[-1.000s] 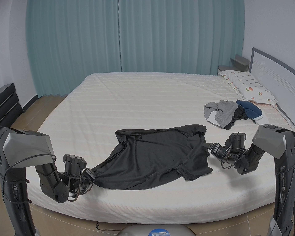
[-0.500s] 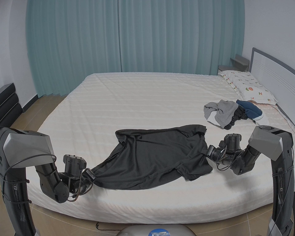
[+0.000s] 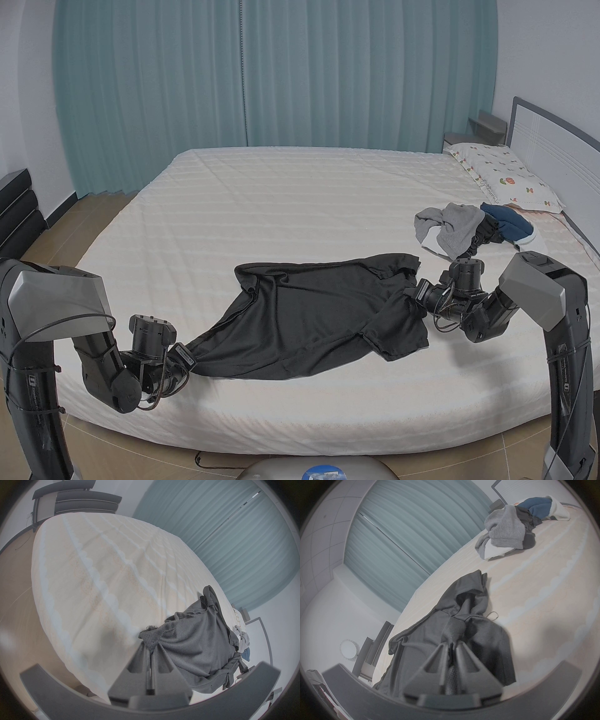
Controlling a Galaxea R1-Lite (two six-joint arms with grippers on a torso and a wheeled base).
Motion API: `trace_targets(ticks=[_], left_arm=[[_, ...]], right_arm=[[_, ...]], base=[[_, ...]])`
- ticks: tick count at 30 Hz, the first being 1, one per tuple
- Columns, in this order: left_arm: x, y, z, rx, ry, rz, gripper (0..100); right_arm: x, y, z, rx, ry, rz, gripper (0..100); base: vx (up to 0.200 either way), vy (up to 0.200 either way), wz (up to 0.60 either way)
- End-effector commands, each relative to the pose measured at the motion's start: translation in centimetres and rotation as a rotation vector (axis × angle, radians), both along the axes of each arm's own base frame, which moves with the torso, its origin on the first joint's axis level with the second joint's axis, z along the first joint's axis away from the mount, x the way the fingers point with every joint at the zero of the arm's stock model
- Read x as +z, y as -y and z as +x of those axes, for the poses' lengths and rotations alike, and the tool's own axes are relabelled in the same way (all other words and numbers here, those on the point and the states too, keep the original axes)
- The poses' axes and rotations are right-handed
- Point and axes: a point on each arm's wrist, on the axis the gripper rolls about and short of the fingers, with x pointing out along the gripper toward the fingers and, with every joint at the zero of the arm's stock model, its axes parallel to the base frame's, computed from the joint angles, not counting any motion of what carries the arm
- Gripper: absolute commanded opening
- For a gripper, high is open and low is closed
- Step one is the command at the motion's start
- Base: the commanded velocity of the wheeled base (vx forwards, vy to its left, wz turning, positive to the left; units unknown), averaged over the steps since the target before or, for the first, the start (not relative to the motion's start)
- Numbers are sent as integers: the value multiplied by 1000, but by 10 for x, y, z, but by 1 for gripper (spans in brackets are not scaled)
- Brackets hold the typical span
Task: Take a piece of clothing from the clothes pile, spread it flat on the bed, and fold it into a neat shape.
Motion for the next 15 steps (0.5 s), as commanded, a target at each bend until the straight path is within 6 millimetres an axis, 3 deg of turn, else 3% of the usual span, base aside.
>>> trace_targets(ticks=[1, 4, 7, 12, 15], left_arm=[[-1, 0, 0, -1, -3, 1, 0], [-1, 0, 0, -1, -3, 1, 0], [-2, 0, 0, -1, -5, 1, 0], [-2, 0, 0, -1, -5, 1, 0], [-2, 0, -1, 0, -6, 1, 0]], right_arm=[[-10, -2, 3, 0, -7, -1, 100], [-11, -1, 3, -7, -5, -3, 100], [1, 13, 1, -44, 3, -7, 100], [28, 32, -17, -66, 0, -2, 100], [24, 46, -38, -87, -66, -4, 100]], base=[[0, 0, 0], [0, 0, 0], [0, 0, 0], [0, 0, 0], [0, 0, 0]])
